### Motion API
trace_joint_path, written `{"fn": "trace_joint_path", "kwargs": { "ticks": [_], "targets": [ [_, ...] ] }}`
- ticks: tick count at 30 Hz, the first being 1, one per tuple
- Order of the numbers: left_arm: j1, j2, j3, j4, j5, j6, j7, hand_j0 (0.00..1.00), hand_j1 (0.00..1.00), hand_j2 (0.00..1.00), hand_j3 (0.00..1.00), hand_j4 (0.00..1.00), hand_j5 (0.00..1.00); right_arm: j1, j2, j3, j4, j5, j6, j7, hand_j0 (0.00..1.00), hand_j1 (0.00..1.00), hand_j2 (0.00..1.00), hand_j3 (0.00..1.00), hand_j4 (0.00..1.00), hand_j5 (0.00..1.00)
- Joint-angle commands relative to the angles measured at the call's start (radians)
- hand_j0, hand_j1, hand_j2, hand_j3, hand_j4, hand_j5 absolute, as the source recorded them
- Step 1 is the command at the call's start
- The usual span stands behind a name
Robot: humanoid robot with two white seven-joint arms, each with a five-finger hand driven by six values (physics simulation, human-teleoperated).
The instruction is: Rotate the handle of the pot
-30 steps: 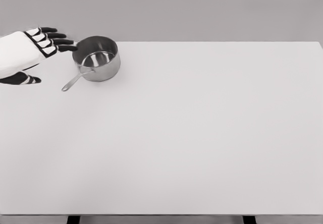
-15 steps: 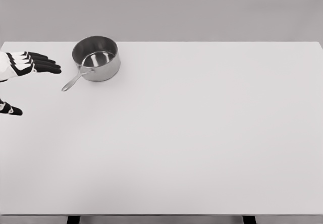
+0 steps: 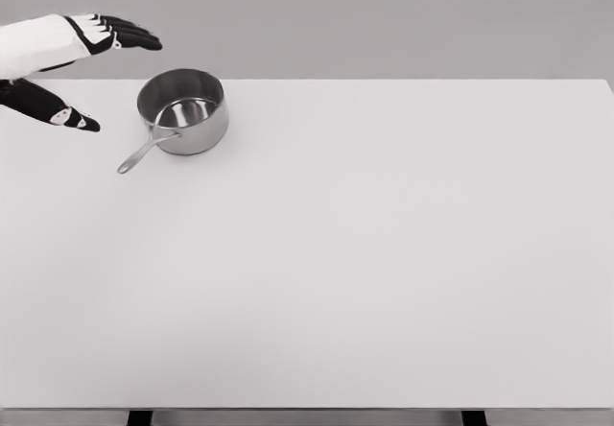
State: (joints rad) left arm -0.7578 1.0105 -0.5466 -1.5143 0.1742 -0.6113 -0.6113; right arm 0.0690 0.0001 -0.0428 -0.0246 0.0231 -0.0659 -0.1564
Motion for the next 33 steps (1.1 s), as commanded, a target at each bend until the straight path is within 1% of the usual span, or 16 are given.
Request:
{"fn": "trace_joint_path", "kwargs": {
  "ticks": [1,3,4,6,7,8,10,12,13,14,19,21,26,28,30,33],
  "targets": [
    [0.000,0.066,-0.131,-0.043,0.197,0.000,0.000,1.00,1.00,1.00,1.00,1.00,1.00,0.000,0.000,0.000,0.000,0.000,0.000,0.000,1.00,1.00,1.00,1.00,1.00,1.00],
    [-0.015,0.117,-0.150,-0.083,0.286,0.000,0.000,1.00,1.00,1.00,1.00,1.00,1.00,0.000,0.000,0.000,0.000,0.000,0.000,0.000,1.00,1.00,1.00,1.00,1.00,1.00],
    [-0.023,0.117,-0.148,-0.084,0.301,0.048,0.000,1.00,1.00,1.00,1.00,1.00,1.00,0.000,0.000,0.000,0.000,0.000,0.000,0.000,1.00,1.00,1.00,1.00,1.00,1.00],
    [-0.041,0.115,-0.148,-0.089,0.353,0.247,0.000,1.00,1.00,1.00,1.00,1.00,1.00,0.000,0.000,0.000,0.000,0.000,0.000,0.000,1.00,1.00,1.00,1.00,1.00,1.00],
    [-0.045,0.117,-0.150,-0.104,0.402,0.312,0.000,1.00,1.00,1.00,1.00,1.00,1.00,0.000,0.000,0.000,0.000,0.000,0.000,0.000,1.00,1.00,1.00,1.00,1.00,1.00],
    [-0.045,0.120,-0.148,-0.119,0.426,0.361,0.000,1.00,1.00,1.00,1.00,1.00,1.00,0.000,0.000,0.000,0.000,0.000,0.000,0.000,1.00,1.00,1.00,1.00,1.00,1.00],
    [-0.040,0.120,-0.171,-0.187,0.435,0.484,0.000,1.00,1.00,1.00,1.00,1.00,1.00,0.000,0.000,0.000,0.000,0.000,0.000,0.000,1.00,1.00,1.00,1.00,1.00,1.00],
    [-0.035,0.137,-0.202,-0.251,0.459,0.507,0.000,1.00,1.00,1.00,1.00,1.00,1.00,0.000,0.000,0.000,0.000,0.000,0.000,0.000,1.00,1.00,1.00,1.00,1.00,1.00],
    [-0.029,0.175,-0.205,-0.286,0.476,0.508,0.000,1.00,1.00,1.00,1.00,1.00,1.00,0.000,0.000,0.000,0.000,0.000,0.000,0.000,1.00,1.00,1.00,1.00,1.00,1.00],
    [-0.018,0.206,-0.223,-0.287,0.502,0.508,0.000,1.00,1.00,1.00,1.00,1.00,1.00,0.000,0.000,0.000,0.000,0.000,0.000,0.000,1.00,1.00,1.00,1.00,1.00,1.00],
    [-0.008,0.201,-0.311,-0.287,0.504,0.510,0.000,1.00,1.00,1.00,1.00,1.00,1.00,0.000,0.000,0.000,0.000,0.000,0.000,0.000,1.00,1.00,1.00,1.00,1.00,1.00],
    [0.017,0.195,-0.314,-0.287,0.505,0.567,0.000,1.00,1.00,1.00,1.00,1.00,1.00,0.000,0.000,0.000,0.000,0.000,0.000,0.000,1.00,1.00,1.00,1.00,1.00,1.00],
    [0.031,0.142,-0.314,-0.284,0.528,0.623,0.000,1.00,1.00,1.00,1.00,1.00,1.00,0.000,0.000,0.000,0.000,0.000,0.000,0.000,1.00,1.00,1.00,1.00,1.00,1.00],
    [0.032,0.116,-0.315,-0.256,0.527,0.636,0.000,1.00,1.00,1.00,1.00,1.00,1.00,0.000,0.000,0.000,0.000,0.000,0.000,0.000,1.00,1.00,1.00,1.00,1.00,1.00],
    [0.040,0.083,-0.317,-0.193,0.525,0.637,0.000,1.00,1.00,1.00,1.00,1.00,1.00,0.000,0.000,0.000,0.000,0.000,0.000,0.000,1.00,1.00,1.00,1.00,1.00,1.00],
    [0.040,0.080,-0.340,-0.161,0.525,0.637,0.000,1.00,1.00,1.00,1.00,1.00,1.00,0.000,0.000,0.000,0.000,0.000,0.000,0.000,1.00,1.00,1.00,1.00,1.00,1.00]
  ]
}}
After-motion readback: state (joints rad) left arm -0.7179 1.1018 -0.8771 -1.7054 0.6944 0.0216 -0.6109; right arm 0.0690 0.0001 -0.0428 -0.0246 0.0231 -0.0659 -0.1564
